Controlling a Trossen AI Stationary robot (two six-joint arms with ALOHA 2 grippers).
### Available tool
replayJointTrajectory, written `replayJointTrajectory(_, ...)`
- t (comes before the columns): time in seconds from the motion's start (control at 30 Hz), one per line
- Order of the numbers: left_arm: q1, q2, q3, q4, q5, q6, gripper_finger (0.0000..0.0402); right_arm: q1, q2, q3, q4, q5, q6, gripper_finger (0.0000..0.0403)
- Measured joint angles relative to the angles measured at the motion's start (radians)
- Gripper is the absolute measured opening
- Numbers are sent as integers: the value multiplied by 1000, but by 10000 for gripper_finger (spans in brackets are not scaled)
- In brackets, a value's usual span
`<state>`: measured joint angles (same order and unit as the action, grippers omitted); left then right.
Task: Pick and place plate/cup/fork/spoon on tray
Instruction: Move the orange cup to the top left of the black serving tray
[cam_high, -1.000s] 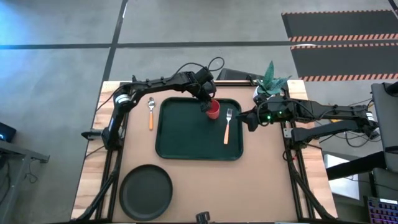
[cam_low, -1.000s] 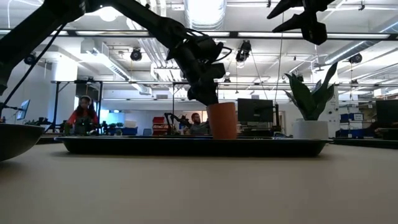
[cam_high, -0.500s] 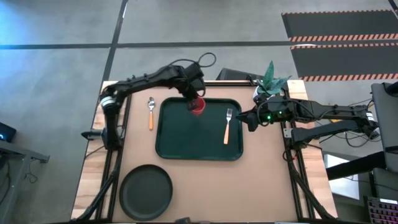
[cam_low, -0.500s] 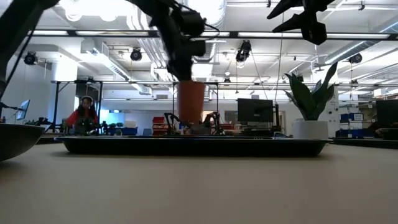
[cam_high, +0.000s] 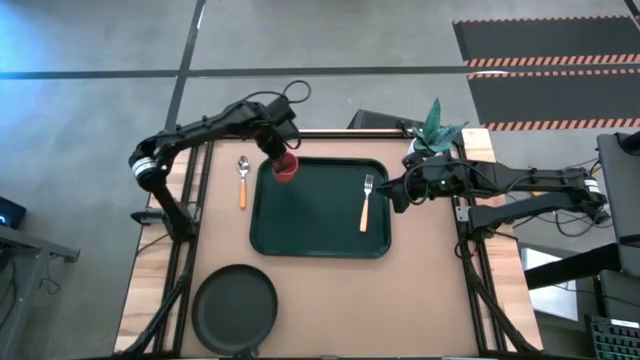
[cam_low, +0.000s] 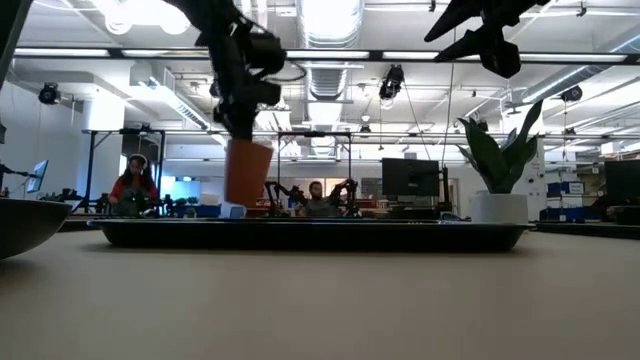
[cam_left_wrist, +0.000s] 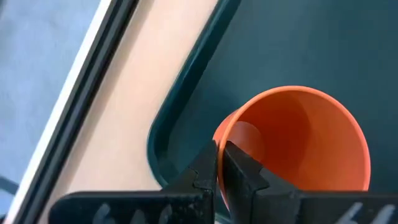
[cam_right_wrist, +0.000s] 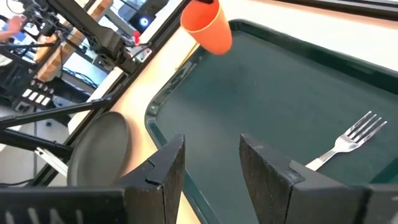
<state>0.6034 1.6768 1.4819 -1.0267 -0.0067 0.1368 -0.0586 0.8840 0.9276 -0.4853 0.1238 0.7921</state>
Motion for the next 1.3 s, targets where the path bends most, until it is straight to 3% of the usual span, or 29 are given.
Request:
replayJointTrajectory(0.4, 38, -4, -170, 146, 69, -25, 0, 0, 31, 0, 4, 0, 11, 139)
replayJointTrajectory(1.1, 38, -32, -172, 176, 80, -53, 1, 0, 29, 0, 4, 0, 11, 139)
replayJointTrajectory(1.3, 38, -47, -167, 177, 84, -54, 29, 0, 29, 0, 4, 0, 11, 139)
